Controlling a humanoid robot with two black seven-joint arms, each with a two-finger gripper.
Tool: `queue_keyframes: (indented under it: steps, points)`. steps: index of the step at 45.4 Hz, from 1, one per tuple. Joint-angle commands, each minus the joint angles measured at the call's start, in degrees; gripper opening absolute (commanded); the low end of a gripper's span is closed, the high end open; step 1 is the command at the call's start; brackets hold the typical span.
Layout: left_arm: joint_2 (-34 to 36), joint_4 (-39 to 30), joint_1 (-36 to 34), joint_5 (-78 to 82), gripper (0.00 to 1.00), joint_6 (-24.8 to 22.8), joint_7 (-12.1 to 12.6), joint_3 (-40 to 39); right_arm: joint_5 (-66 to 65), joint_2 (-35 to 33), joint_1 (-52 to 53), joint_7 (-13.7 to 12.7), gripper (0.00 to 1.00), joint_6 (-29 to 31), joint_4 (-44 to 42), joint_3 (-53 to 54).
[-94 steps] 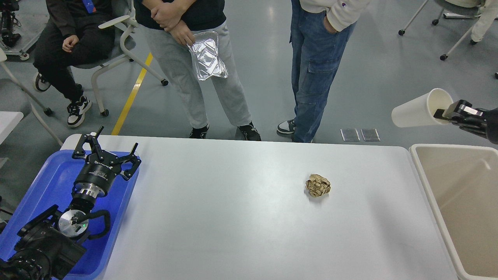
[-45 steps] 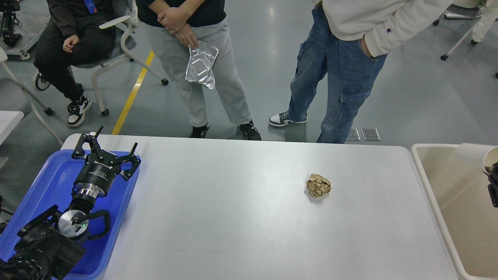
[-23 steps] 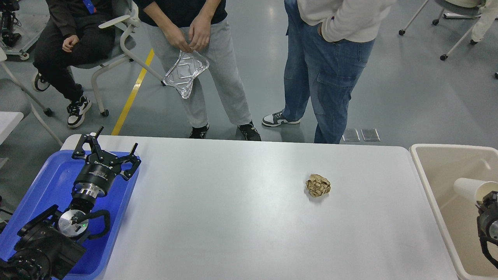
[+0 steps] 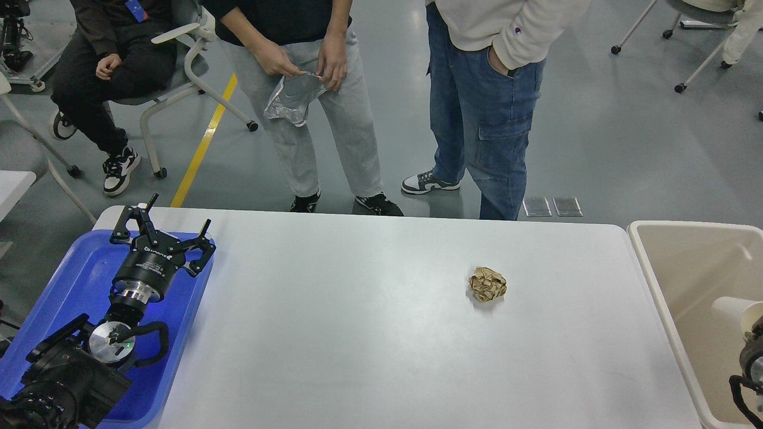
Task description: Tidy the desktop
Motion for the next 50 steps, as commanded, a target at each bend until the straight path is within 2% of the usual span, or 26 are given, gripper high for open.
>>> queue_keyframes:
  steps: [1,3,5,6,9,10,13,15,38,50]
  points:
    - [0.0,0.0,0.0,0.0,1.00,0.0,0.0,0.0,0.2,0.3,-0.3,-0.1,0.00,-0.8,-0.5,0.2]
    - [0.0,0.0,0.0,0.0,1.00,0.0,0.0,0.0,0.2,0.3,-0.2,-0.1,0.03,-0.8,-0.5,0.2]
    - [0.0,0.0,0.0,0.0,1.00,0.0,0.0,0.0,0.2,0.3,-0.2,0.0,0.19,-0.8,-0.4,0.3]
    - [0.0,0.0,0.0,0.0,1.00,0.0,0.0,0.0,0.3,0.3,-0.2,0.1,0.28,-0.8,-0.4,0.4]
    - [0.0,0.0,0.0,0.0,1.00,0.0,0.0,0.0,0.2,0.4,-0.2,0.3,0.67,-0.8,-0.5,0.4]
    - [0.0,0.0,0.0,0.0,1.00,0.0,0.0,0.0,0.2,0.4,-0.2,0.3,0.76,-0.9,-0.5,0.4]
    - [-0.1,0.0,0.0,0.0,1.00,0.0,0.0,0.0,0.2,0.4,0.0,0.3,0.86,-0.8,-0.4,0.5]
    - [0.0,0.0,0.0,0.0,1.00,0.0,0.0,0.0,0.2,0.3,0.4,0.3,0.98,-0.8,-0.5,0.4]
    - [-0.1,0.0,0.0,0.0,1.00,0.0,0.0,0.0,-1.0,-0.2,3.9,0.6,1.00,-0.1,-0.4,-5.5]
    - [-0.1,0.0,0.0,0.0,1.00,0.0,0.0,0.0,0.5,-1.7,9.2,1.0,1.00,0.5,0.2,-3.3]
